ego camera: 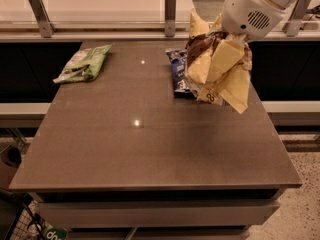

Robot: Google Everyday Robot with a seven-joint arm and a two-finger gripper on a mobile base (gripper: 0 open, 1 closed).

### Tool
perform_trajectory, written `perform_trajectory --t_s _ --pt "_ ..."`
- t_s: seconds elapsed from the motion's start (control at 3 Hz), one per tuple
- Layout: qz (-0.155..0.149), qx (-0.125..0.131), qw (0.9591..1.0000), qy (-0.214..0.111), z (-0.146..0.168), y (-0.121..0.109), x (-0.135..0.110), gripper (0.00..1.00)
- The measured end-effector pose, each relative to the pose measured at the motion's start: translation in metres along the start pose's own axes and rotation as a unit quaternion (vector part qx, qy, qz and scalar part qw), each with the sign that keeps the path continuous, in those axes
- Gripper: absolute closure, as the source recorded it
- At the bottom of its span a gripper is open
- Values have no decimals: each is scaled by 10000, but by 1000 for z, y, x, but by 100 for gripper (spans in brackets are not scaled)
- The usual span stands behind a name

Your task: Move brown chip bag near green jalapeno chip bag

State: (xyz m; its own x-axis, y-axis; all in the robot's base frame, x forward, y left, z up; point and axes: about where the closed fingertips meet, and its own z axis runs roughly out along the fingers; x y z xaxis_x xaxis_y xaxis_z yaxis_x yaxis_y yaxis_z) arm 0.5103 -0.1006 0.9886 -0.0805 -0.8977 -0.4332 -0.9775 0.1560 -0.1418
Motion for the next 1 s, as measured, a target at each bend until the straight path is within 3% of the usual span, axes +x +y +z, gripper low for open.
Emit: perform_trajectory --t_s 0.33,0.67,1.0 --pt "-3 5 10000 -7 0 0 -1 100" --pt "-114 -28 9993 -356 14 -13 -17 100" --pt "-257 -203 9953 -912 44 -25 -45 100"
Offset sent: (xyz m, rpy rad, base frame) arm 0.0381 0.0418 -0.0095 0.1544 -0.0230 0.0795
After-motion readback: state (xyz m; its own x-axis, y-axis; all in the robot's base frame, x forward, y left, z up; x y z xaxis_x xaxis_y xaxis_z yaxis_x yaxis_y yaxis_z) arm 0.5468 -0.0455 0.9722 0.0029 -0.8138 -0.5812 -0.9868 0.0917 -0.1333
